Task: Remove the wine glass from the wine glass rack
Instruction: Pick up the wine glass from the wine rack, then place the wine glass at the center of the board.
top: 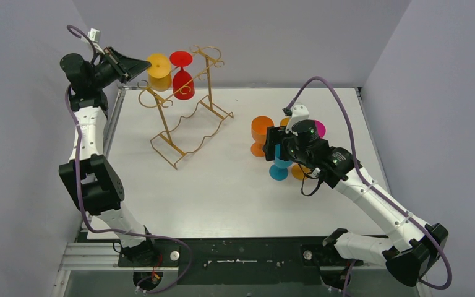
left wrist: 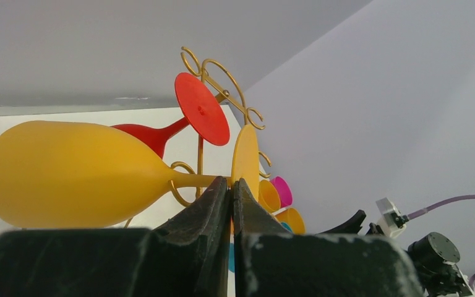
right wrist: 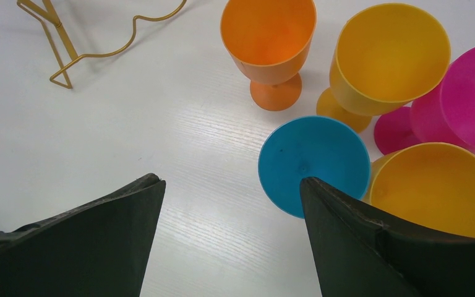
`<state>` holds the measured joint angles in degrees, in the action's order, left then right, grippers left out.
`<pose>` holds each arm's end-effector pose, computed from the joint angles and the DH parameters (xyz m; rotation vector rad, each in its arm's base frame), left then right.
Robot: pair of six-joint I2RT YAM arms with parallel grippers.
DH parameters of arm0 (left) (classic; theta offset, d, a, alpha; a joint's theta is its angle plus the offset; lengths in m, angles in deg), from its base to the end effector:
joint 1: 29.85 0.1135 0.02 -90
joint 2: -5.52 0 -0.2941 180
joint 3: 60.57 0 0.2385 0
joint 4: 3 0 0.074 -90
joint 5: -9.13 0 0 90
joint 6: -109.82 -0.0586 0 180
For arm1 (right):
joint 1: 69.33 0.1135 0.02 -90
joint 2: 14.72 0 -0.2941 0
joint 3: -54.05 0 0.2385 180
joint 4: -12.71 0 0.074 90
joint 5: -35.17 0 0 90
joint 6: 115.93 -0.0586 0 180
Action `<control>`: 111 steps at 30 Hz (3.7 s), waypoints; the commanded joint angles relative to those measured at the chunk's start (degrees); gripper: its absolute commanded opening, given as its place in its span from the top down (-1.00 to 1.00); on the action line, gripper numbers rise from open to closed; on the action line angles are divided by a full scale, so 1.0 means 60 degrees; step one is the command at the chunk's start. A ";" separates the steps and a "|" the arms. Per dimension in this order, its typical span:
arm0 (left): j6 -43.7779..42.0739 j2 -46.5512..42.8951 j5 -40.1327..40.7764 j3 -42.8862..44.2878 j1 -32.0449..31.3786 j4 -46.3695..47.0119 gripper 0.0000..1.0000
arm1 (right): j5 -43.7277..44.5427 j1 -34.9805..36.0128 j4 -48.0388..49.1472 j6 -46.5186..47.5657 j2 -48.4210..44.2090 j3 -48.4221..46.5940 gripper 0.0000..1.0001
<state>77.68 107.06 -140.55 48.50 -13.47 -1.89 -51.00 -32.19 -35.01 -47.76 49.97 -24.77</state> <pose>0.4150 0.0693 0.4485 -0.0975 1.6408 -1.2967 0.1904 0.1393 0.3643 -0.2542 2.1875 0.5171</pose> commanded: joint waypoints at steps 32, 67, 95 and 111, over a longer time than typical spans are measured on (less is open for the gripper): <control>0.0434 -0.1066 0.1828 -0.0382 0.1163 0.0714 1.00 | 0.0235 -0.0053 0.0270 0.0042 -0.0311 -0.0010 -0.67; -0.3243 -0.8086 0.4438 -0.5404 0.0839 -0.4871 1.00 | -0.0214 -0.0053 0.0780 0.0019 0.0174 -0.0355 -0.67; -0.2099 -0.8238 0.4367 -0.9001 -0.4559 -0.1057 1.00 | -0.3118 -0.0078 0.3528 -0.1511 0.0631 0.0265 -0.41; -0.1907 -0.7381 0.4159 -0.8941 -0.6348 0.0368 1.00 | -0.7726 -0.1020 0.6510 -0.3584 0.0963 0.1322 -0.16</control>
<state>65.77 62.87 -113.93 -6.05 -51.24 -5.89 -89.16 -38.31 -3.77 -66.97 55.13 -16.51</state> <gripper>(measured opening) 0.026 0.597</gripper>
